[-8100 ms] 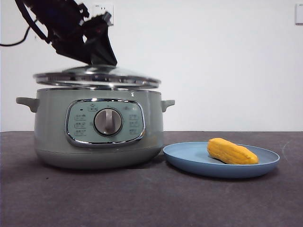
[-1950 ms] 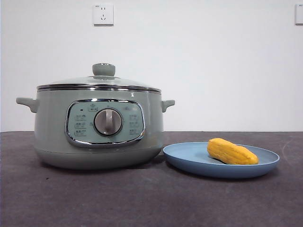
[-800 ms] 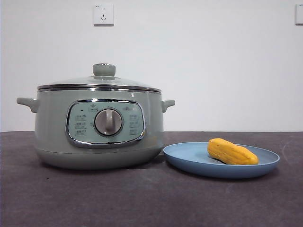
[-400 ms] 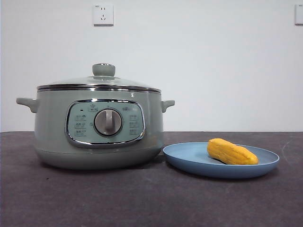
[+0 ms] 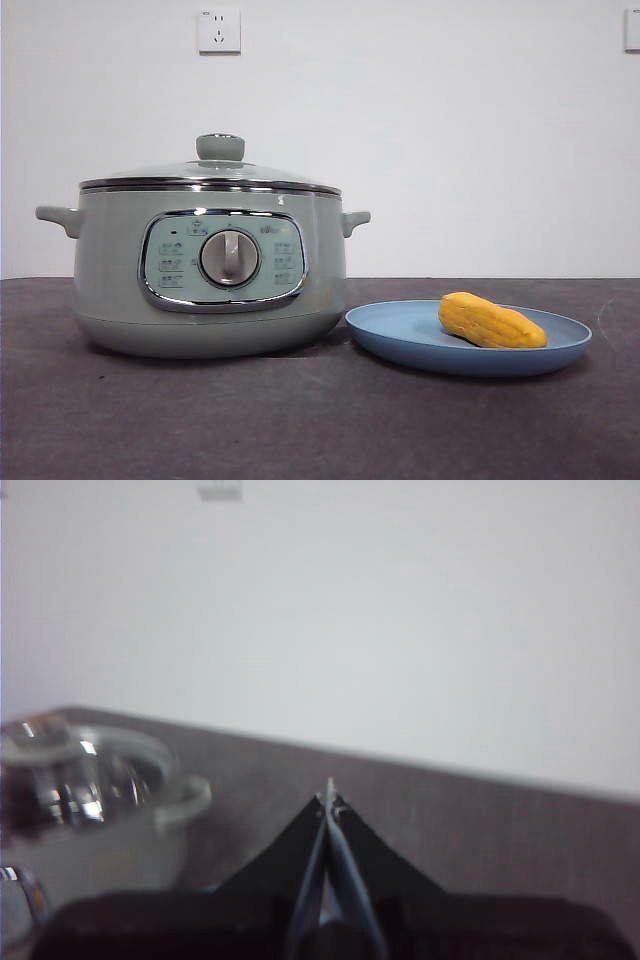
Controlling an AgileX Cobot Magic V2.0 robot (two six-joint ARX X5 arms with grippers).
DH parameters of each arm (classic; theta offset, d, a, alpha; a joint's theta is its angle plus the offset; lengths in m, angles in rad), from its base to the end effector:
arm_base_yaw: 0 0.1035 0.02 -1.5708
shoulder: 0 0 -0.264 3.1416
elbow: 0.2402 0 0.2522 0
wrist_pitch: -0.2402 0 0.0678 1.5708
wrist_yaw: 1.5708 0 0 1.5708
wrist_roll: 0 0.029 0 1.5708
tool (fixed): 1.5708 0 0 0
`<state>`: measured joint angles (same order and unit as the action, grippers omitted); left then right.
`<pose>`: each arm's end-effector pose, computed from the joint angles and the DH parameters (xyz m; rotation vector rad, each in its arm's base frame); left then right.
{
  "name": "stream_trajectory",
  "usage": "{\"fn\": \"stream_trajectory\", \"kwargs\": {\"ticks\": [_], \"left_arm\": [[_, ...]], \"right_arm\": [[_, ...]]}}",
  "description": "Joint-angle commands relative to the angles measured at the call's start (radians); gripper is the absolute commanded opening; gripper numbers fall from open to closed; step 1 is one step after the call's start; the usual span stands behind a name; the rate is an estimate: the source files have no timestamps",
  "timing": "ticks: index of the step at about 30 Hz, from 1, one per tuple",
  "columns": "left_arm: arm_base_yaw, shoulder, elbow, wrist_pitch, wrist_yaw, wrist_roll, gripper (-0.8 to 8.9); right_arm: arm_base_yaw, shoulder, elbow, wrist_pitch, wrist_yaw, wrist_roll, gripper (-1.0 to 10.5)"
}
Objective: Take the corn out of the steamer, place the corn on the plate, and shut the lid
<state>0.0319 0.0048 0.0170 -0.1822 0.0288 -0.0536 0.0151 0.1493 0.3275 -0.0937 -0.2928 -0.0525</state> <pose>0.0956 0.0022 0.1514 -0.0586 0.1698 0.0076 0.0845 0.0096 0.2533 -0.0638 -0.0921 0.3055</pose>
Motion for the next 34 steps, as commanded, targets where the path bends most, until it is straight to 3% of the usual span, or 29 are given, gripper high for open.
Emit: {"fn": "stream_trajectory", "kwargs": {"ticks": [1,5,9,14,19,34], "left_arm": [[0.003,-0.002,-0.014,0.006,-0.001,-0.006,-0.03],[0.003,-0.002,-0.014,0.006,-0.001,-0.006,-0.03],[0.003,-0.002,-0.014,0.006,-0.001,-0.005,-0.04],[0.003,-0.002,-0.014,0.006,-0.001,-0.006,-0.03],[0.003,-0.002,-0.014,0.006,-0.001,-0.006,-0.03],[0.003,-0.002,-0.014,0.006,-0.001,-0.006,-0.03]], "right_arm": [[0.011,-0.05,-0.116,0.027,0.071,0.087,0.0],[0.035,-0.103,-0.208,0.026,0.147,0.108,0.0],[0.059,-0.149,-0.268,0.026,0.162,0.109,0.0],[0.073,-0.148,-0.32,0.024,0.164,0.133,0.0],[0.073,-0.148,-0.323,-0.081,0.165,0.14,0.0],[0.073,-0.148,-0.322,-0.076,0.165,0.142,0.0]]}}
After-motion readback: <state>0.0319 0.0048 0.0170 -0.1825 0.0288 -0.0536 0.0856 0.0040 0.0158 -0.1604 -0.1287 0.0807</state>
